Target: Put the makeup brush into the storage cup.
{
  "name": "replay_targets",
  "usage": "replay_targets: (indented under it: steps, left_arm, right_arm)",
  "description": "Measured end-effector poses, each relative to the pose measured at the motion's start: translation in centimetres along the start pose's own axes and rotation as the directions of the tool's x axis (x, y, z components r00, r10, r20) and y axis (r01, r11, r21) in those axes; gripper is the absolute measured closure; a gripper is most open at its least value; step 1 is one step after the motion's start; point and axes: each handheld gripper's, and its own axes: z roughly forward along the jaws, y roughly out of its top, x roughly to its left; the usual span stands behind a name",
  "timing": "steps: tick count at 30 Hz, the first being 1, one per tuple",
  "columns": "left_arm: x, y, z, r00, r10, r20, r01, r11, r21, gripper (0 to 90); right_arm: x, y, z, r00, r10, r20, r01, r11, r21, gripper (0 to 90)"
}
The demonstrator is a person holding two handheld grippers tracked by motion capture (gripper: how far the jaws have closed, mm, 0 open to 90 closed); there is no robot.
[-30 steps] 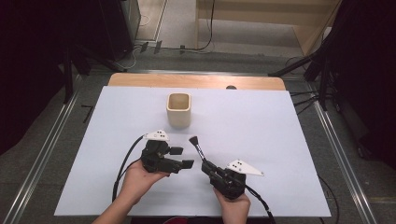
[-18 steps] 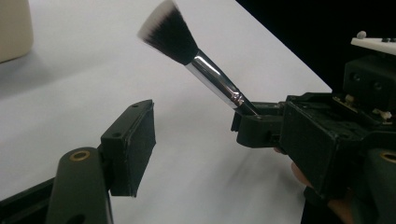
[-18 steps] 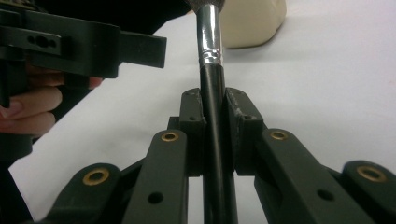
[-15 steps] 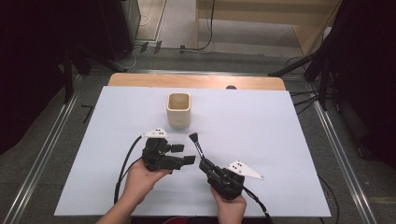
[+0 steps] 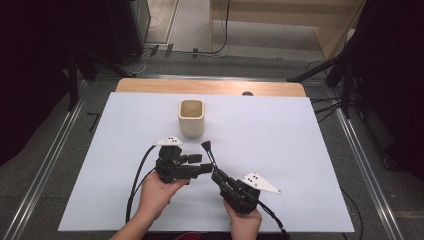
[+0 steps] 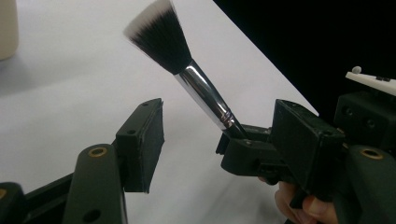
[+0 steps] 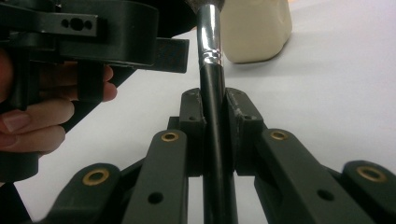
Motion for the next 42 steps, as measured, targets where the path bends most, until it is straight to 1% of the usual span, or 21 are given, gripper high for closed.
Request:
replay_targets:
  steps: [3, 6, 8, 11, 12, 13, 14, 15, 19, 23, 26, 29, 30, 31, 33, 35, 37, 39, 42]
  left_arm:
    - [-0.1, 0.0, 0.3, 1.0000, -0.006, 0.001, 0.006, 0.9999, -0.011, 37.4]
    - [0.0, 0.0, 0.4, 0.9994, -0.032, 0.015, 0.033, 0.9991, -0.028, 39.8]
    - [0.0, 0.0, 0.5, 0.9989, -0.045, 0.015, 0.045, 0.9982, -0.038, 41.7]
    - [0.1, 0.1, 0.7, 0.9970, -0.071, 0.031, 0.072, 0.9966, -0.040, 44.0]
    - [0.1, 0.1, 0.7, 0.9970, -0.071, 0.031, 0.072, 0.9966, -0.040, 44.9]
    - [0.2, 0.0, 0.8, 0.9958, -0.084, 0.037, 0.085, 0.9954, -0.044, 46.5]
    - [0.4, 0.0, 0.9, 0.9920, -0.112, 0.059, 0.115, 0.9924, -0.043, 46.8]
    - [0.4, 0.1, 1.0, 0.9895, -0.127, 0.069, 0.131, 0.9903, -0.047, 48.2]
    - [0.6, 0.1, 1.1, 0.9863, -0.147, 0.075, 0.151, 0.9876, -0.046, 54.8]
    - [0.7, 0.1, 1.2, 0.9808, -0.173, 0.090, 0.178, 0.9825, -0.054, 61.7]
    - [0.7, 0.1, 1.3, 0.9794, -0.179, 0.094, 0.184, 0.9813, -0.054, 66.2]
    - [0.8, 0.1, 1.3, 0.9790, -0.181, 0.094, 0.186, 0.9812, -0.050, 69.4]
    - [0.8, 0.1, 1.3, 0.9789, -0.181, 0.095, 0.187, 0.9810, -0.052, 69.4]
    - [0.9, 0.1, 1.3, 0.9774, -0.185, 0.102, 0.191, 0.9805, -0.048, 70.6]
    - [1.0, 0.1, 1.3, 0.9774, -0.185, 0.103, 0.190, 0.9806, -0.048, 70.9]
    - [1.0, 0.1, 1.3, 0.9754, -0.191, 0.110, 0.197, 0.9795, -0.044, 72.3]
    - [1.0, 0.1, 1.3, 0.9738, -0.196, 0.115, 0.202, 0.9785, -0.042, 73.2]
    - [1.1, 0.1, 1.3, 0.9735, -0.195, 0.120, 0.201, 0.9788, -0.039, 73.6]
    - [1.1, 0.1, 1.3, 0.9751, -0.189, 0.116, 0.194, 0.9805, -0.034, 73.6]
  right_arm:
    - [0.1, 0.0, 0.1, 1.0000, -0.001, -0.002, 0.001, 1.000, -0.002, 79.5]
    - [0.1, 0.0, 0.0, 1.0000, -0.007, 0.002, 0.007, 1.000, -0.010, 79.5]
    - [0.1, 0.0, 0.0, 1.0000, -0.008, 0.002, 0.008, 1.000, -0.011, 79.5]
    - [0.2, -0.1, 0.1, 0.9999, -0.016, 0.003, 0.016, 1.000, -0.019, 79.5]
    - [0.2, -0.1, 0.1, 0.9999, -0.016, 0.003, 0.016, 1.000, -0.019, 79.5]
    - [0.3, -0.1, 0.1, 0.9998, -0.018, 0.000, 0.018, 1.000, -0.020, 79.5]
    - [0.3, -0.1, 0.1, 0.9998, -0.019, 0.000, 0.019, 1.000, -0.022, 79.5]
    - [0.2, -0.1, 0.1, 0.9998, -0.021, -0.003, 0.021, 1.000, -0.020, 79.5]
    - [0.3, -0.1, 0.0, 0.9997, -0.026, -0.005, 0.026, 0.999, -0.028, 79.5]
    - [0.5, -0.1, 0.0, 0.9993, -0.031, -0.023, 0.030, 0.998, -0.047, 79.5]
    - [0.6, -0.2, 0.1, 0.9987, -0.045, -0.024, 0.044, 0.998, -0.052, 79.5]
    - [0.5, -0.2, 0.1, 0.9988, -0.042, -0.023, 0.041, 0.998, -0.041, 79.5]
    - [0.5, -0.2, 0.1, 0.9988, -0.042, -0.023, 0.041, 0.998, -0.041, 79.5]
    - [0.5, -0.2, 0.1, 0.9988, -0.042, -0.025, 0.041, 0.998, -0.039, 79.5]
    - [0.5, -0.2, 0.1, 0.9987, -0.043, -0.026, 0.042, 0.998, -0.039, 79.5]
    - [0.5, -0.3, 0.2, 0.9984, -0.048, -0.028, 0.047, 0.998, -0.031, 79.5]
    - [0.5, -0.3, 0.3, 0.9988, -0.039, -0.030, 0.038, 0.999, -0.024, 79.5]
    - [0.5, -0.3, 0.3, 0.9987, -0.042, -0.029, 0.041, 0.999, -0.022, 79.5]
    - [0.5, -0.3, 0.3, 0.9988, -0.035, -0.034, 0.034, 0.999, -0.015, 79.6]
